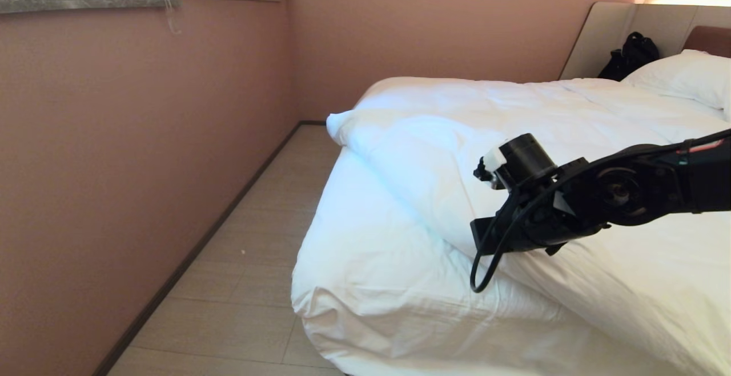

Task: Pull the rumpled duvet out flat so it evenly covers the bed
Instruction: Flatten the corners of the folded blanket

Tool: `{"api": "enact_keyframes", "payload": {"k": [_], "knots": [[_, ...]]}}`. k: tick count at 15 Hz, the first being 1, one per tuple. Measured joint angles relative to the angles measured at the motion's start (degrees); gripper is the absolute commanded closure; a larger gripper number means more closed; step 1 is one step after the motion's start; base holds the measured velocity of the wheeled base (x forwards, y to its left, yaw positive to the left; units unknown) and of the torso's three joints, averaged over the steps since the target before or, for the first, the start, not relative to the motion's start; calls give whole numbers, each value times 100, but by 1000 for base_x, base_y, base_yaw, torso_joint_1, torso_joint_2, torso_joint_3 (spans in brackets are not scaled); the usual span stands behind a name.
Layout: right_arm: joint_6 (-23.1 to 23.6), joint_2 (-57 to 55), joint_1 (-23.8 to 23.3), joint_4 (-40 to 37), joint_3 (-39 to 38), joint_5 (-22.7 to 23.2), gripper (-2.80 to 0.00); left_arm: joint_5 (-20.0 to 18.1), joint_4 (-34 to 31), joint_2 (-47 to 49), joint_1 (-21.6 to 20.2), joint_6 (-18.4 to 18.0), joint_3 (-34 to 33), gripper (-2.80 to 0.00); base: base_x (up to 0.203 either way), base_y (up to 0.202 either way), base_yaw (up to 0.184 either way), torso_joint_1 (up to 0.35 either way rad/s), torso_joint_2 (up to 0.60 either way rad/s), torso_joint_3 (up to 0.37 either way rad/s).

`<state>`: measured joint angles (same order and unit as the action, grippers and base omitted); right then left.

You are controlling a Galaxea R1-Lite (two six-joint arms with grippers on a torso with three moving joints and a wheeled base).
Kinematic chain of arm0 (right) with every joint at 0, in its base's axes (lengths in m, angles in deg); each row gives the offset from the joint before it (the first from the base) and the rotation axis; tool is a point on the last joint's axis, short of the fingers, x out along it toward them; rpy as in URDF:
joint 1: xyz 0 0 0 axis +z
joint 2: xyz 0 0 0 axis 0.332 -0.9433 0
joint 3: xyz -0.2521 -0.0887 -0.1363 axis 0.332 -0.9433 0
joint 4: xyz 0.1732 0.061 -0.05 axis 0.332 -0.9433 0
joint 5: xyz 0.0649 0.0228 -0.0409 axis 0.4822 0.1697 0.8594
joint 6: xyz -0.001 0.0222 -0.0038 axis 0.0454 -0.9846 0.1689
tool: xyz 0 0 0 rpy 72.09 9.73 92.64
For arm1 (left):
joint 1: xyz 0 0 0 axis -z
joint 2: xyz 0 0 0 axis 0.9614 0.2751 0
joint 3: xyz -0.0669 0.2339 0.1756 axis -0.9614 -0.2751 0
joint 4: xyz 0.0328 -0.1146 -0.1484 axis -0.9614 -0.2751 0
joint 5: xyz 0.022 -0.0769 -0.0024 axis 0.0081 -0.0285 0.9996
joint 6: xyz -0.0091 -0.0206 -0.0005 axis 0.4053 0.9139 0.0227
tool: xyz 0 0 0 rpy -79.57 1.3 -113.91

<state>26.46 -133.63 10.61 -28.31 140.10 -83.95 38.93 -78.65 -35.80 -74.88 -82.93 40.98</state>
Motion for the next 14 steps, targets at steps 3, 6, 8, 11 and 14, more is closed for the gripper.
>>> {"api": "enact_keyframes", "payload": {"k": [3,6,8,11,14], "knots": [[179,27,326,172,-412,-115,0,-4,-2,0,-1,0,0,0,0,0,0,0,0,0],[449,40,616,459,-894,-186,0,-2,-2,0,-1,4,0,0,0,0,0,0,0,0],[614,38,671,666,-1065,-182,0,0,0,0,-1,4,0,0,0,0,0,0,0,0],[779,27,705,819,-1205,-127,-280,-2,-2,0,-1,2,0,0,0,0,0,0,0,0],[838,43,683,961,-1218,-145,-280,0,-3,0,-1,0,-1,0,0,0,0,0,0,0]]}}
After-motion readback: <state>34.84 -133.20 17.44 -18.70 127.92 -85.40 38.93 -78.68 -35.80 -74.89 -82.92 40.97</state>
